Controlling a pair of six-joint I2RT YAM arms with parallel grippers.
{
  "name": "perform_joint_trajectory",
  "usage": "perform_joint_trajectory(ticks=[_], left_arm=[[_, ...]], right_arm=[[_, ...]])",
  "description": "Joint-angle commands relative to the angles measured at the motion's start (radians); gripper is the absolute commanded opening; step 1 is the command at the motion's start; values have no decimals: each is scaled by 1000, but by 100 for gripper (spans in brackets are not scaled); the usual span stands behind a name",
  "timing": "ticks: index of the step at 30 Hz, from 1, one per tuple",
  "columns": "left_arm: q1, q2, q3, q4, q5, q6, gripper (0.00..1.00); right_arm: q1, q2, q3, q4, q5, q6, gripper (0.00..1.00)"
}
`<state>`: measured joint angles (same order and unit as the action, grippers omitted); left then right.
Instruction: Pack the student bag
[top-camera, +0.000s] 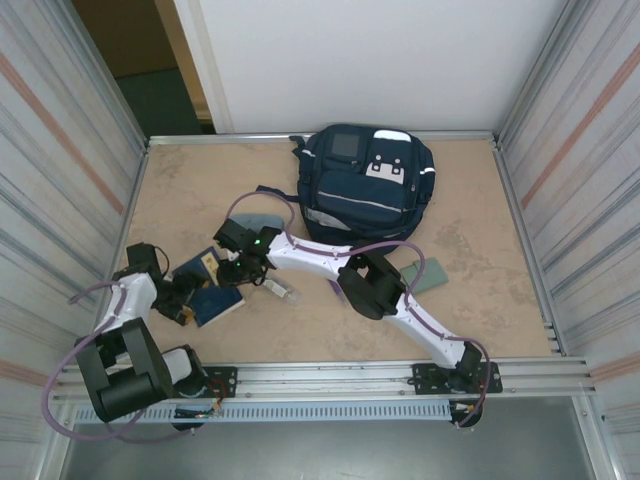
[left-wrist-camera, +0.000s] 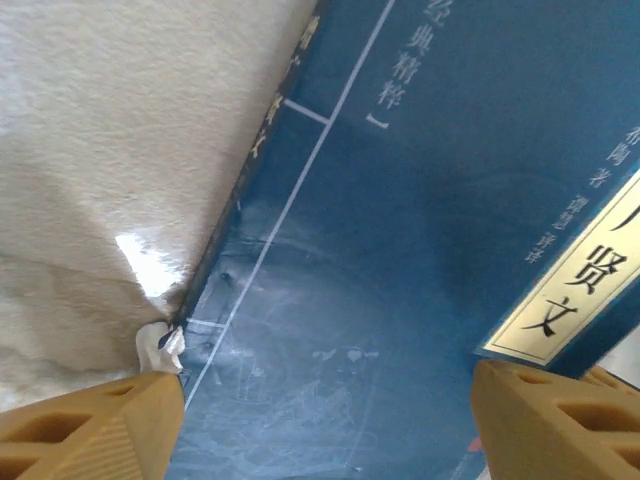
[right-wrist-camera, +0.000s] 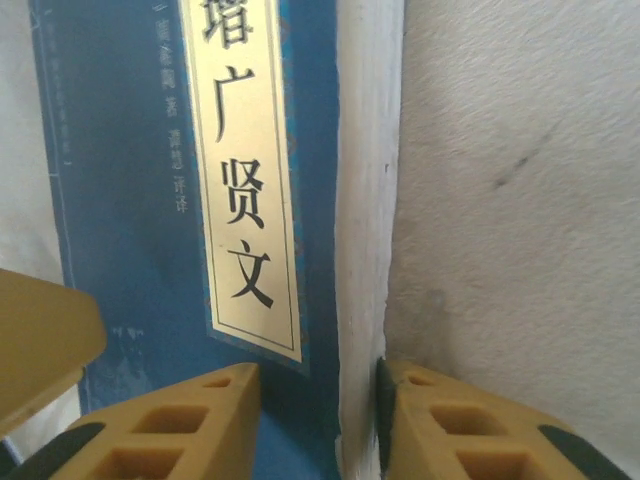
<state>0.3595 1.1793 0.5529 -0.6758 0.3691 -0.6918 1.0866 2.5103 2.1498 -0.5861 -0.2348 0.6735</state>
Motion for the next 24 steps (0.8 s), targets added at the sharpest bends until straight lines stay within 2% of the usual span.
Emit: perform_joint_trajectory(ticks=[1, 3, 6, 8, 11, 13, 15, 19, 24], left_arm=[[-31, 52, -62, 152, 126, 17, 74], [-85, 68, -66, 198, 168, 8, 73], [-185, 66, -46, 222, 159, -3, 73], [-213, 62, -41, 218, 159, -17, 73], [-213, 43, -27, 153, 93, -17, 74], [-186, 31, -2, 85, 3, 7, 76], [-151, 18, 13, 54, -36, 21, 77], [-126, 22, 0, 155, 38, 44, 77], [-133, 58, -15, 285, 101, 66, 72]], right_arm=[[2, 22, 14, -100, 52, -2, 32], [-6, -2, -8, -116, 60, -12, 32], [-43, -58, -80, -108, 38, -18, 31], [-70, -96, -128, -102, 16, -29, 31], [-111, -149, -203, -60, -26, -53, 33], [-131, -151, -209, -58, -79, -69, 35], [-143, -151, -203, -66, -123, -69, 38], [-147, -152, -179, -56, -136, -74, 41], [-152, -113, -129, -50, -137, -74, 40]])
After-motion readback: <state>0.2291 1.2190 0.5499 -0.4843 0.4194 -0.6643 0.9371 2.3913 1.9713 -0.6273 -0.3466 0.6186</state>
